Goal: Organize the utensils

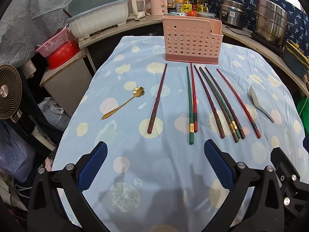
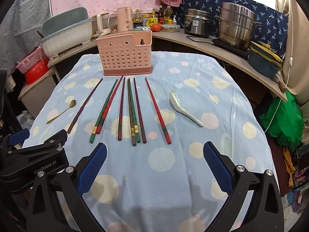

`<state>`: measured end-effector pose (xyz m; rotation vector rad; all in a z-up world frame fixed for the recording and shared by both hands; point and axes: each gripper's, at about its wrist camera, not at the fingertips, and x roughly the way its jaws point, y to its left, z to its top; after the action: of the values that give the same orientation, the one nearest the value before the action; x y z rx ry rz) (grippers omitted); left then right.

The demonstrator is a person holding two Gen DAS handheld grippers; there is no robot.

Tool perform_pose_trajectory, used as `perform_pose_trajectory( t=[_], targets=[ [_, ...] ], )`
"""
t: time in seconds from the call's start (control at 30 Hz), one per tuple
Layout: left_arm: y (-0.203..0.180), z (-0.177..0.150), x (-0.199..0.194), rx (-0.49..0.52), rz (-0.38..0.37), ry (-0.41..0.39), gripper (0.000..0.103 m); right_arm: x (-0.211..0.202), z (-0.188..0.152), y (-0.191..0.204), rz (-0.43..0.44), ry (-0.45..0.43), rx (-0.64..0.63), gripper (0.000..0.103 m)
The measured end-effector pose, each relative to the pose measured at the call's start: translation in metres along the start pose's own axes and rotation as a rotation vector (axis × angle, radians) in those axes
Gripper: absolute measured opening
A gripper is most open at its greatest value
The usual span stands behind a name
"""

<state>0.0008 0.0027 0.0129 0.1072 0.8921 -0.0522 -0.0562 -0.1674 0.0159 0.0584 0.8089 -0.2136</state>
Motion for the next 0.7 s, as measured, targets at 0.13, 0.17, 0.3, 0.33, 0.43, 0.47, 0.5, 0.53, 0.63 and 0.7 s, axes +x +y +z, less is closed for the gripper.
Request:
perform_pose_trajectory(
  t=[0.13, 0.17, 0.3, 0.33, 0.43, 0.47, 0.5, 0.53, 0.63, 0.7],
  targets=[
    [-0.001, 0.001, 0.001, 0.009, -0.005, -0.001, 0.096, 0.001, 0.0, 0.001, 0.001, 0.001, 0.002, 0.097],
    [-0.002, 0.002, 0.002, 0.01, -0.006, -0.001, 0.096, 0.001, 0.001, 0.0, 0.003, 0.003, 0.002, 0.097],
    [-0.003, 0.003, 0.006, 0.015, -0.012, 0.007, 0.096, 0.004, 0.002, 0.0, 0.009, 0.006, 0.005, 0.097],
    [-0.003, 0.003, 0.007, 0.015, -0.015, 0.007, 0.096, 0.006, 0.002, -0.002, 0.011, 0.007, 0.007, 0.096],
    [-0.003, 0.004, 0.011, 0.019, -0.017, 0.011, 0.096, 0.013, 0.004, -0.01, 0.018, 0.013, 0.011, 0.096],
    [-0.003, 0.005, 0.013, 0.018, -0.016, 0.014, 0.096, 0.016, 0.005, -0.012, 0.025, 0.015, 0.014, 0.096],
    [-0.002, 0.006, 0.015, 0.016, -0.015, 0.017, 0.096, 0.019, 0.006, -0.015, 0.031, 0.016, 0.017, 0.096],
    [-0.001, 0.007, 0.018, 0.015, -0.016, 0.02, 0.096, 0.021, 0.007, -0.019, 0.037, 0.016, 0.02, 0.096],
    [0.004, 0.01, 0.027, 0.005, -0.008, 0.028, 0.096, 0.032, 0.013, -0.031, 0.052, 0.013, 0.037, 0.096],
    [0.007, 0.013, 0.033, -0.001, 0.003, 0.031, 0.096, 0.041, 0.018, -0.04, 0.07, 0.015, 0.054, 0.096]
  ],
)
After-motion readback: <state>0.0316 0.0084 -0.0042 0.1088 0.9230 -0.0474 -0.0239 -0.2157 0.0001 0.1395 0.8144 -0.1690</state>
